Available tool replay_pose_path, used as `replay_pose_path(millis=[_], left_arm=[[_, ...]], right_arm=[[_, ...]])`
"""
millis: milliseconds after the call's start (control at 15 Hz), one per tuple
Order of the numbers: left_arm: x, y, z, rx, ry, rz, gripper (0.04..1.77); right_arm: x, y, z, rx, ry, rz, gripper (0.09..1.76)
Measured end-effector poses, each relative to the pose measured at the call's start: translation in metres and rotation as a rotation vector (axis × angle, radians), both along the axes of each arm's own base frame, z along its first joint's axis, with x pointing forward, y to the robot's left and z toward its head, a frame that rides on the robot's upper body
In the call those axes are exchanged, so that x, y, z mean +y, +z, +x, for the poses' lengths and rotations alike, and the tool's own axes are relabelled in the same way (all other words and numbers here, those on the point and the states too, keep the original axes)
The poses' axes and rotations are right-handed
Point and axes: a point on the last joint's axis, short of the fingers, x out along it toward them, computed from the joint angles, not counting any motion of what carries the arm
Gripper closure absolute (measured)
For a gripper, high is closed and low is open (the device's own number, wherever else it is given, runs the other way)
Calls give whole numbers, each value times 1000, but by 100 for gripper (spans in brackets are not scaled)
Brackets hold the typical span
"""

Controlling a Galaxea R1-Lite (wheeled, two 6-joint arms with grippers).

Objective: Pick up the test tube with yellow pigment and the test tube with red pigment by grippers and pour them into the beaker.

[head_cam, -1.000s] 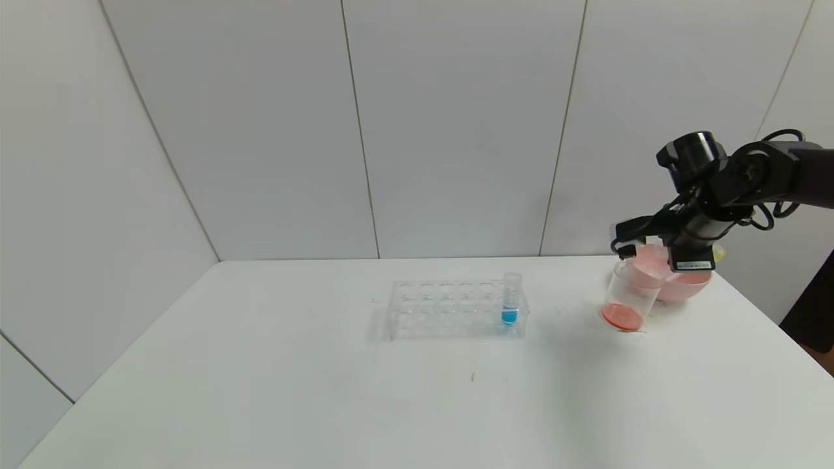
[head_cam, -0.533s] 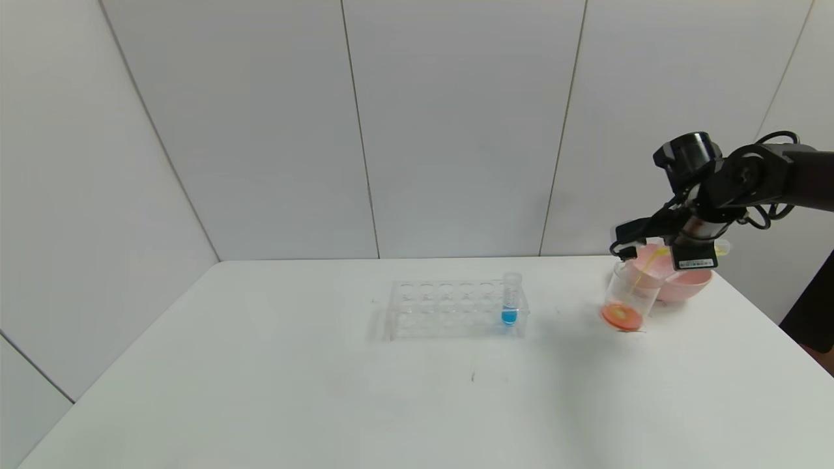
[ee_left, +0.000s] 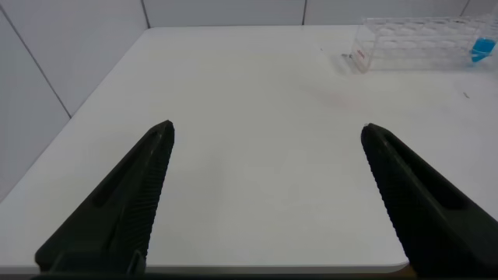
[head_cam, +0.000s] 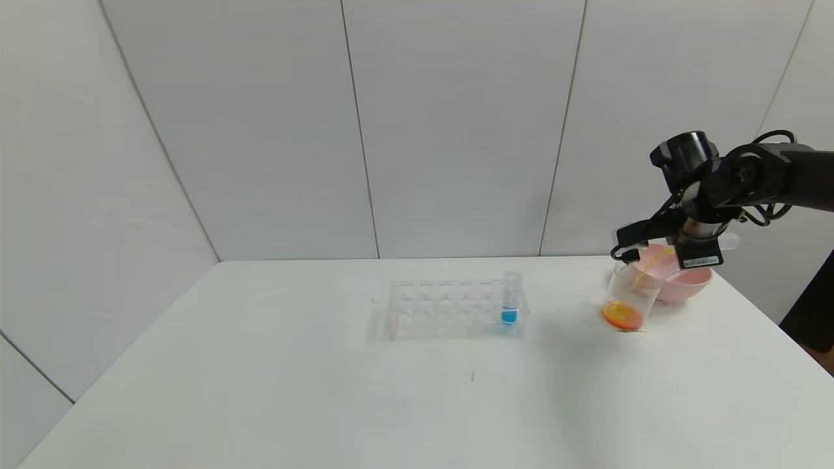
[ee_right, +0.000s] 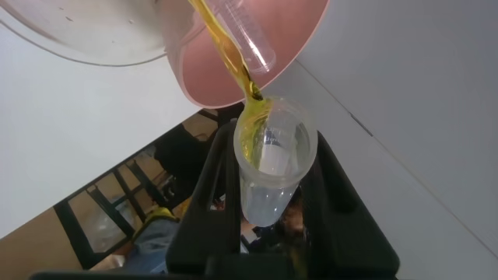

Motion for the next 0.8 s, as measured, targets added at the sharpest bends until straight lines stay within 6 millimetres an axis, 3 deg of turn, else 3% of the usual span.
replay_pose_path(millis=[800], left_arm=[[0, 0, 0, 0, 0, 0, 9]], right_arm=[[14, 6, -2, 4, 6, -147, 134]])
